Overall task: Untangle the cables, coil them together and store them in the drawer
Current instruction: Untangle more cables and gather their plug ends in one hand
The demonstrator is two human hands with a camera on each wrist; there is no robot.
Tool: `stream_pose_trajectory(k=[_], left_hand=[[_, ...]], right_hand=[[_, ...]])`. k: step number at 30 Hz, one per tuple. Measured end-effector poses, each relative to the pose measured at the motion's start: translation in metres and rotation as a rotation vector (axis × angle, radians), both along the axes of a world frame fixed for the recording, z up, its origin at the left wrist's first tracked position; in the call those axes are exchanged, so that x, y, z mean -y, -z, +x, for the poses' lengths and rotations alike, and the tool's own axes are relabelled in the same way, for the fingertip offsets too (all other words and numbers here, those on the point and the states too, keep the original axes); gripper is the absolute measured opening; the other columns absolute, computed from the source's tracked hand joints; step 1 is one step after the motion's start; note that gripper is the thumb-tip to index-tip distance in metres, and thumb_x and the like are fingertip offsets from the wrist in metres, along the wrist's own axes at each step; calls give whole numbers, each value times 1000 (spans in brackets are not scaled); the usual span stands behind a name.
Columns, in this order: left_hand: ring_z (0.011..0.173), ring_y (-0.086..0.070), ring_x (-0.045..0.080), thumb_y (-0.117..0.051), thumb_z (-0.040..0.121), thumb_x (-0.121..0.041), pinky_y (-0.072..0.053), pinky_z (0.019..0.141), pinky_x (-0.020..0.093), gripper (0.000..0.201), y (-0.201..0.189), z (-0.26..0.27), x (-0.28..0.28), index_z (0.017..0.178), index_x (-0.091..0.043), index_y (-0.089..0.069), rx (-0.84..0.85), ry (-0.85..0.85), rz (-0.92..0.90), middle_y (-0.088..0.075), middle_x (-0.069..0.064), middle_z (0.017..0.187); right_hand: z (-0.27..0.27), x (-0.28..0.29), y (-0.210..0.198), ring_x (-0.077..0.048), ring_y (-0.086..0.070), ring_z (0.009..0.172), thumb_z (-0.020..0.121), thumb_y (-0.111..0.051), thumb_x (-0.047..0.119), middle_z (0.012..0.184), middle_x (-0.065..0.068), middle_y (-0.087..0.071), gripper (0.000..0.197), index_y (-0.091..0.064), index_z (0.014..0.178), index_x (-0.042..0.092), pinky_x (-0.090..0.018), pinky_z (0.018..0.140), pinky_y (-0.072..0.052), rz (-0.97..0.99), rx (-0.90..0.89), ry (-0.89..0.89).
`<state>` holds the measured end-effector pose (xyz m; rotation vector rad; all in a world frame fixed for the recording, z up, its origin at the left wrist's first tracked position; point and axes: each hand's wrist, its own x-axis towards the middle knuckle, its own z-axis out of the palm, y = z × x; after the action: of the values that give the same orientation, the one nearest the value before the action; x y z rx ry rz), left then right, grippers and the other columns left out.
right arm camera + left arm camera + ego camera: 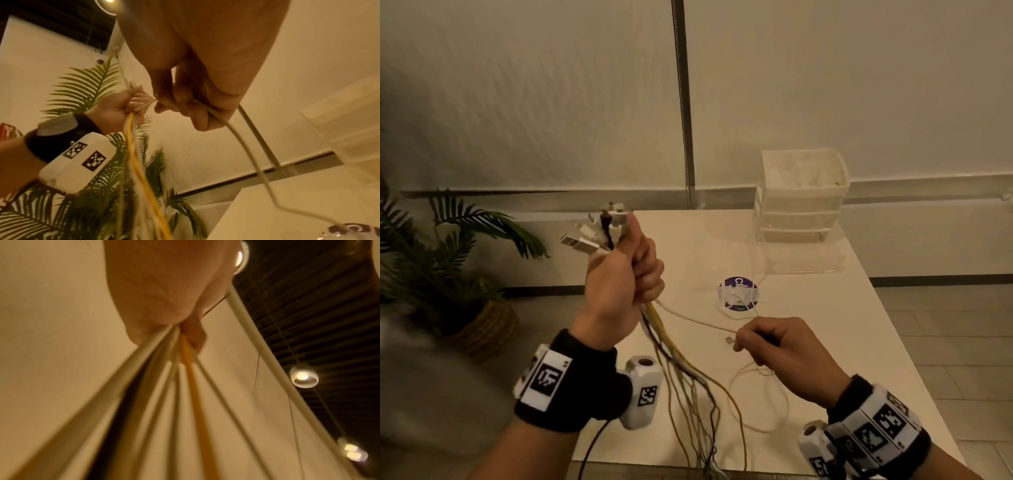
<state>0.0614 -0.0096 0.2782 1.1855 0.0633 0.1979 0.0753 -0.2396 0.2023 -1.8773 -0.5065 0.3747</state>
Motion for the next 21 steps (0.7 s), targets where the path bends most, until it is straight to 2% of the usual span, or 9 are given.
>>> stream_pose_trajectory(k=[3, 5, 6, 8, 11, 13, 17, 19, 21], left_hand=[[39, -36, 5, -50, 100, -18, -31, 36, 18, 33, -2, -6, 2, 67, -22, -51, 73, 120, 383, -43, -8, 52], [62, -63, 1, -59, 94, -9, -49, 57, 17, 23, 10, -7, 15, 78, -23, -69, 109, 146, 830, -69, -11, 70], [72, -67, 1, -63, 92, -12, -51, 65, 20, 18, 18, -7, 25, 81, -24, -73, 106, 180, 1034, -73, -13, 78], [65, -61, -1, -61, 89, -13, -44, 60, 18, 25, 33, -10, 42, 73, -30, -69, 65, 236, 1205, -69, -20, 70], [55, -54, 9, -57, 88, -5, -36, 50, 16, 46, 43, -12, 52, 60, -41, -56, 42, 178, 1145, -59, -17, 55], [61, -60, 12, -57, 86, -1, -42, 53, 18, 43, 40, -12, 49, 66, -38, -65, 41, 115, 1121, -63, -16, 59], [68, -59, -16, -56, 89, 4, -39, 58, 3, 47, 25, -5, 25, 69, -36, -67, 4, -144, 1013, -60, -33, 61], [80, -63, -5, -57, 94, -3, -42, 62, 12, 39, 18, -2, 12, 67, -31, -66, -21, -263, 941, -66, -26, 81], [78, -61, 3, -55, 96, -10, -39, 58, 21, 32, 16, 2, 1, 70, -24, -66, -57, -348, 874, -69, -13, 91]], right_hand=[[9, 5, -1, -4, -48, 55, 92, -61, 27, 56, 9, -56, 26, -69, 68, 21, -20, 58, -40, -81, 29, -39], [13, 3, -8, -5, -44, 52, 92, -60, 27, 55, 7, -55, 29, -67, 64, 22, -21, 56, -37, -88, 71, -10], [16, 2, -12, -7, -41, 51, 93, -59, 25, 53, 7, -51, 31, -66, 62, 21, -21, 55, -35, -65, 78, 9], [20, -1, -20, -12, -38, 52, 94, -56, 20, 53, 4, -44, 34, -62, 60, 18, -27, 55, -34, -6, 69, 34], [21, 1, -28, -12, -36, 53, 95, -54, 21, 54, 4, -42, 37, -61, 58, 19, -30, 56, -34, 29, 14, 23], [19, 5, -31, -12, -35, 53, 96, -52, 20, 56, 3, -41, 37, -66, 62, 21, -26, 54, -33, 59, -50, -16], [19, 19, -27, -14, -30, 52, 98, -48, 13, 58, -5, -35, 30, -66, 77, 2, -27, 52, -26, 155, -143, 21], [19, 23, -25, -15, -28, 53, 98, -48, 12, 58, -7, -34, 30, -66, 76, 2, -28, 52, -26, 163, -148, 37], [17, 25, -25, -16, -27, 53, 97, -48, 13, 59, -11, -33, 29, -66, 78, 1, -26, 52, -26, 164, -151, 26]])
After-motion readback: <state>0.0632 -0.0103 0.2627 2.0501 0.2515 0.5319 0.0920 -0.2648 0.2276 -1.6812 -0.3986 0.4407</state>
